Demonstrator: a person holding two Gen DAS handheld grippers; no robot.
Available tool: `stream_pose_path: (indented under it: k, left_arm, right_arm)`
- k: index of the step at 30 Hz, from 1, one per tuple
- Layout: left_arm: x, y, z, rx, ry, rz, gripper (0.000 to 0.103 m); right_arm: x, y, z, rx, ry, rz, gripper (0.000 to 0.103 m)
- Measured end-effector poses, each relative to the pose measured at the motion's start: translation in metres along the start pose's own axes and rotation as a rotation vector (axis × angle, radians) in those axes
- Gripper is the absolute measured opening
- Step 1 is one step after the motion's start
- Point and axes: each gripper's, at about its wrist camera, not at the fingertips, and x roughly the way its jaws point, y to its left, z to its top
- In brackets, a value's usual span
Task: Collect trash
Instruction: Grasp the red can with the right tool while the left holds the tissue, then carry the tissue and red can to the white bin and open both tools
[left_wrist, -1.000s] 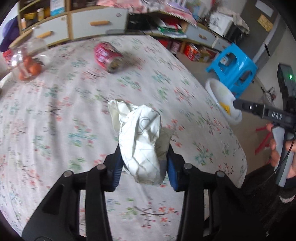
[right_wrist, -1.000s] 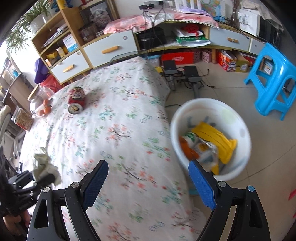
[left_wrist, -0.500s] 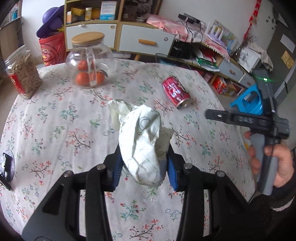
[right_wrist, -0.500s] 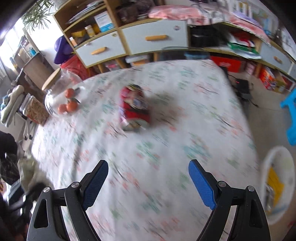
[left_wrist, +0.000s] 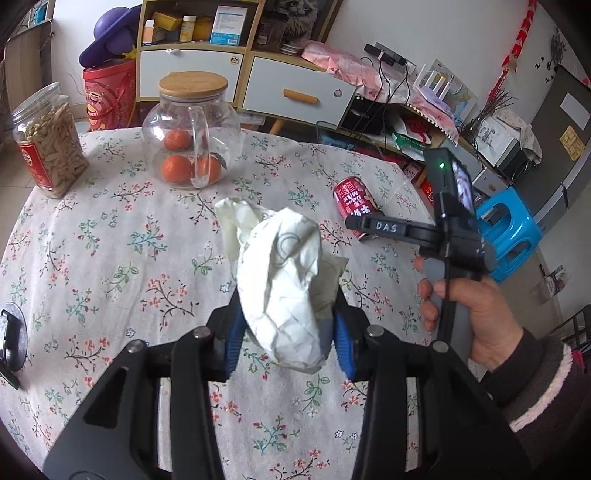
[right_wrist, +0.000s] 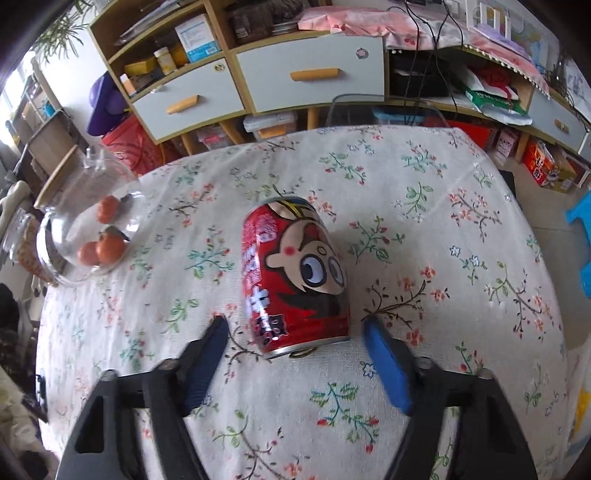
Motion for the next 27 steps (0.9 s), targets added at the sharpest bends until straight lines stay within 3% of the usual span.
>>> stream_pose_path:
  k: [4,10,15,27]
  left_arm:
    - [-0.001,0.000,0.001,-0.003,-0.004,-0.009,0.044]
    - [-0.002,-0.006,0.000,-0.006,-0.005,-0.036,0.044]
    - [0.003,-0.025,-0.006,0.021,0.013,-0.065,0.044]
    - [0.021,-0.069,-0.028,0.111,0.072,-0.053,0.044]
  right_arm:
    - [-0.011,-0.006,-0.008,0.000,-0.010,0.041,0.058]
    - [-0.047,-0.015,-0.033,-0.061,-0.011,0.033,0.058]
    - [-0.081,-0.029,-0.057,-0.095,-0.038,0.040,0.058]
    - [-0.136,-0.078,-0.110,-0.099,-0.058,0.058,0.057]
